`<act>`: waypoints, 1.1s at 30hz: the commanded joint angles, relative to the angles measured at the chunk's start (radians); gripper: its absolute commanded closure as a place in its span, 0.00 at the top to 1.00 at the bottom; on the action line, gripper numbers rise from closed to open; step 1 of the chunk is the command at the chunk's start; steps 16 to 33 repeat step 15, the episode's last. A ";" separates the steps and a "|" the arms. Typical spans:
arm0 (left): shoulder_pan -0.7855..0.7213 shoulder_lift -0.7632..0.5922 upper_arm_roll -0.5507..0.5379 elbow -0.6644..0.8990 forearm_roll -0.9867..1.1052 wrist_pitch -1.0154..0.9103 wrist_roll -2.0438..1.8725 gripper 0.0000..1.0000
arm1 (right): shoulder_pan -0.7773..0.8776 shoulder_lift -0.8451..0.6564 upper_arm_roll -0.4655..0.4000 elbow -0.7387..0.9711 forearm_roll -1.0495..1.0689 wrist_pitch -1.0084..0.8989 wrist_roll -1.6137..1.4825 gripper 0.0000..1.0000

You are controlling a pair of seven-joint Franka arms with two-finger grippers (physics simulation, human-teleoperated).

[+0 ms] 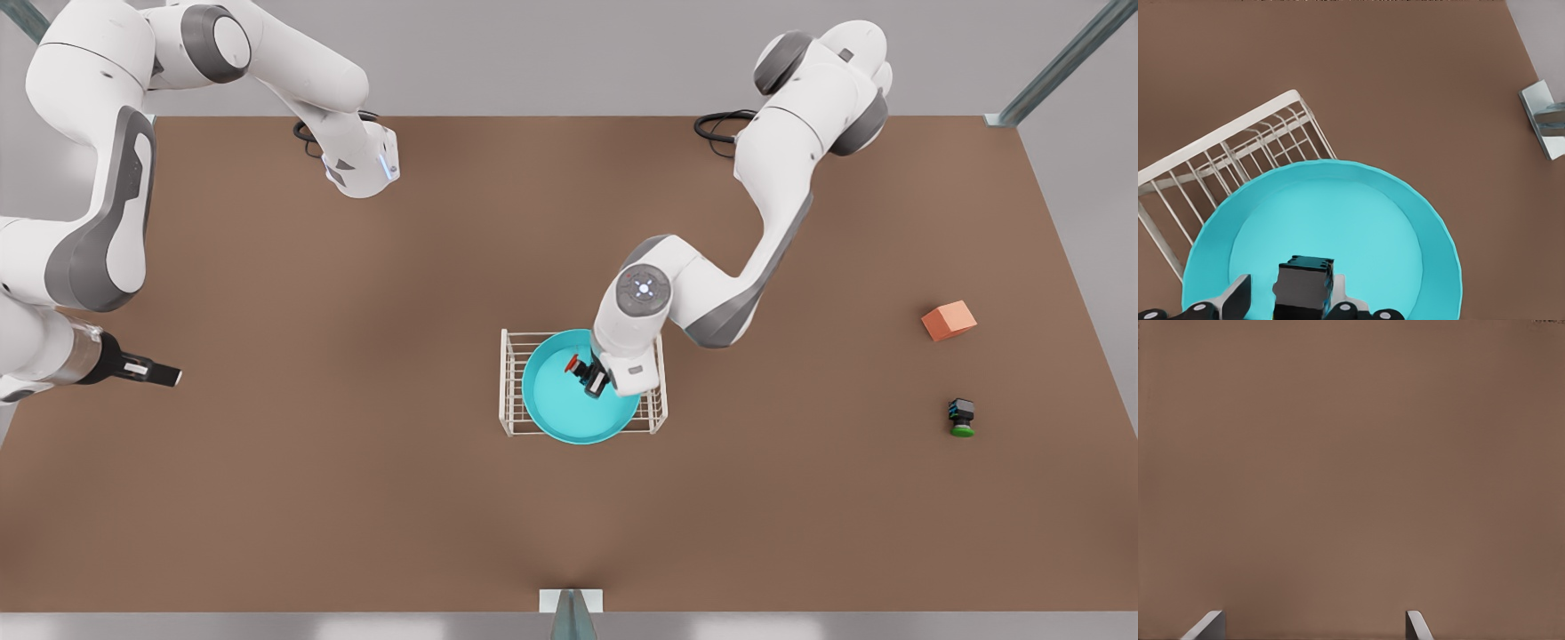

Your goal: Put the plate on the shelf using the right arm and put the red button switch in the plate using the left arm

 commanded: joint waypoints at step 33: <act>0.431 -0.286 0.004 -0.224 0.037 -0.327 1.214 1.00 | 0.009 0.008 0.008 -0.001 0.001 -0.006 -0.124 1.00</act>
